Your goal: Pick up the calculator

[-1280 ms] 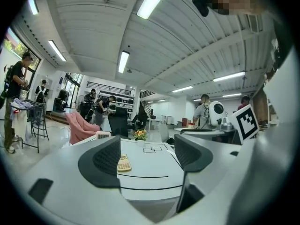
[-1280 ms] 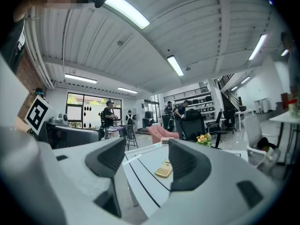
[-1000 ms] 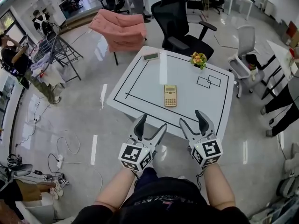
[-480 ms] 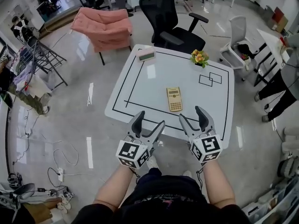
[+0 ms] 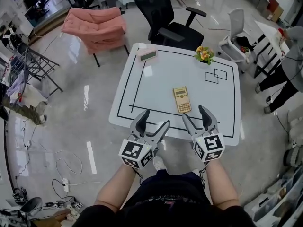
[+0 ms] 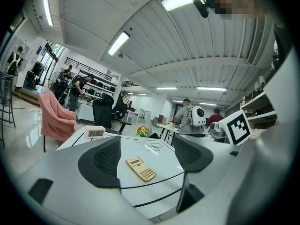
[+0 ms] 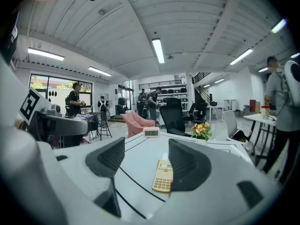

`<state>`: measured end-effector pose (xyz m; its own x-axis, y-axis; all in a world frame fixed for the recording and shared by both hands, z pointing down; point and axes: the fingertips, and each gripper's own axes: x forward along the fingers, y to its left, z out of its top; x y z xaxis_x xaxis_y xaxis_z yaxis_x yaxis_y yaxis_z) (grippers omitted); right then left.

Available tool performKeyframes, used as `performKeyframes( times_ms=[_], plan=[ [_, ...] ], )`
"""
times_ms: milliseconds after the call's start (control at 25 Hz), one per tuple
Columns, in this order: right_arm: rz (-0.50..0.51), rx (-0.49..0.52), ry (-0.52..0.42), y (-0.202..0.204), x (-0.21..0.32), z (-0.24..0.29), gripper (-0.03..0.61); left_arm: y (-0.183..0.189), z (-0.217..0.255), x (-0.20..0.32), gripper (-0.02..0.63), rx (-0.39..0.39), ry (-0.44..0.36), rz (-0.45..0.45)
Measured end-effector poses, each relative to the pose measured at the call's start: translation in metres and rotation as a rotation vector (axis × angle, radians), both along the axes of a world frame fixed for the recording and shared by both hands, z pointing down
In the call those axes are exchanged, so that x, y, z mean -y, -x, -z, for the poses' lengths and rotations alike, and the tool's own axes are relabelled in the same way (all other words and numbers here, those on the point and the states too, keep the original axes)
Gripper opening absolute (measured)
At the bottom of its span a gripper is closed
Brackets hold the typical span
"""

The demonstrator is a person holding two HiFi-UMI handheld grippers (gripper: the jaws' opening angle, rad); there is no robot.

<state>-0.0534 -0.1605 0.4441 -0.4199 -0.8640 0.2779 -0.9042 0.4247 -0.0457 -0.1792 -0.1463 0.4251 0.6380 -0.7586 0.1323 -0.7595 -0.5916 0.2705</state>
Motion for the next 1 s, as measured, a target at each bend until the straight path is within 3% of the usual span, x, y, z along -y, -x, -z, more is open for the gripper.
performKeyframes(
  times_ms=[520,1000],
  plan=[
    [-0.049,-0.033,0.085,0.004,0.015,-0.03,0.276,0.003,-0.002,0.006,0.347,-0.001,0.01,-0.036],
    [-0.027,-0.024,0.28,-0.008,0.048,-0.108,0.293,-0.013,-0.033,0.029,0.347,0.019,0.092,0.02]
  ],
)
